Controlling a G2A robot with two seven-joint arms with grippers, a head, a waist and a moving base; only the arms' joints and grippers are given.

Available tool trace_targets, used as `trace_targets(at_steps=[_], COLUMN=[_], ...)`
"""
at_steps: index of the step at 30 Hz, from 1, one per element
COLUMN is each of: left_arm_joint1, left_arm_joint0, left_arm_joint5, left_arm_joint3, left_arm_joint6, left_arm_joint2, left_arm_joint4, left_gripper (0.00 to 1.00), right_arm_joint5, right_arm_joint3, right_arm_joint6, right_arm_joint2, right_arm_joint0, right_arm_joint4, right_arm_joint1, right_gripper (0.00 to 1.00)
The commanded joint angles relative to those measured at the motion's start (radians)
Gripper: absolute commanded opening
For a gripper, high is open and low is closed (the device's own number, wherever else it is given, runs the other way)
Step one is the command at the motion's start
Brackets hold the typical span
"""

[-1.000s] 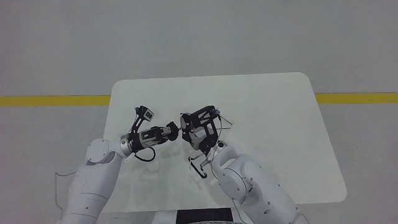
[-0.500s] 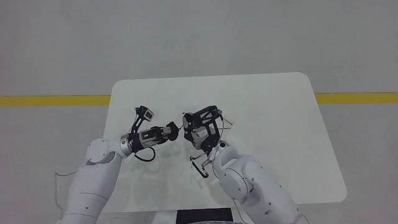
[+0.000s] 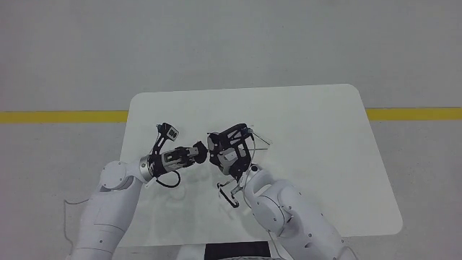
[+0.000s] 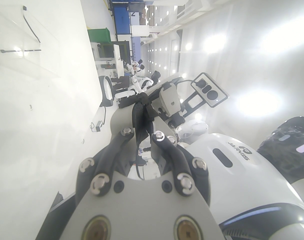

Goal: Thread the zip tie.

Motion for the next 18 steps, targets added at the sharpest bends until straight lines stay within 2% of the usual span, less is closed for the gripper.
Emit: trace_targets(at_steps=[1, 9, 10, 12, 13, 14, 15, 18], left_arm_joint1=[0.0, 0.0, 0.0, 0.0, 0.0, 0.0, 0.0, 0.0], left_arm_joint0=[0.0, 0.0, 0.0, 0.0, 0.0, 0.0, 0.0, 0.0], left_arm_joint5=[0.0, 0.0, 0.0, 0.0, 0.0, 0.0, 0.0, 0.0], left_arm_joint3=[0.0, 0.0, 0.0, 0.0, 0.0, 0.0, 0.0, 0.0], left_arm_joint6=[0.0, 0.0, 0.0, 0.0, 0.0, 0.0, 0.0, 0.0], left_arm_joint2=[0.0, 0.0, 0.0, 0.0, 0.0, 0.0, 0.0, 0.0], left_arm_joint4=[0.0, 0.0, 0.0, 0.0, 0.0, 0.0, 0.0, 0.0], left_gripper=[0.0, 0.0, 0.0, 0.0, 0.0, 0.0, 0.0, 0.0], right_arm_joint5=[0.001, 0.006, 0.007, 0.01, 0.011, 0.012, 0.012, 0.013], right_arm_joint3=[0.002, 0.003, 0.003, 0.002, 0.001, 0.0, -0.001, -0.006], right_arm_joint6=[0.004, 0.005, 0.004, 0.003, 0.002, 0.001, 0.001, -0.002], right_arm_joint2=[-0.002, -0.002, -0.002, -0.001, -0.001, 0.0, 0.001, 0.002], right_arm_joint0=[0.002, -0.005, -0.005, -0.007, -0.008, -0.008, -0.009, -0.01], right_arm_joint4=[-0.002, -0.004, -0.004, -0.005, -0.005, -0.005, -0.005, -0.008], right_arm_joint1=[-0.001, -0.001, -0.001, -0.001, -0.001, -0.001, -0.001, -0.001], right_gripper=[0.0, 0.0, 0.09, 0.45, 0.69, 0.87, 1.0, 1.0])
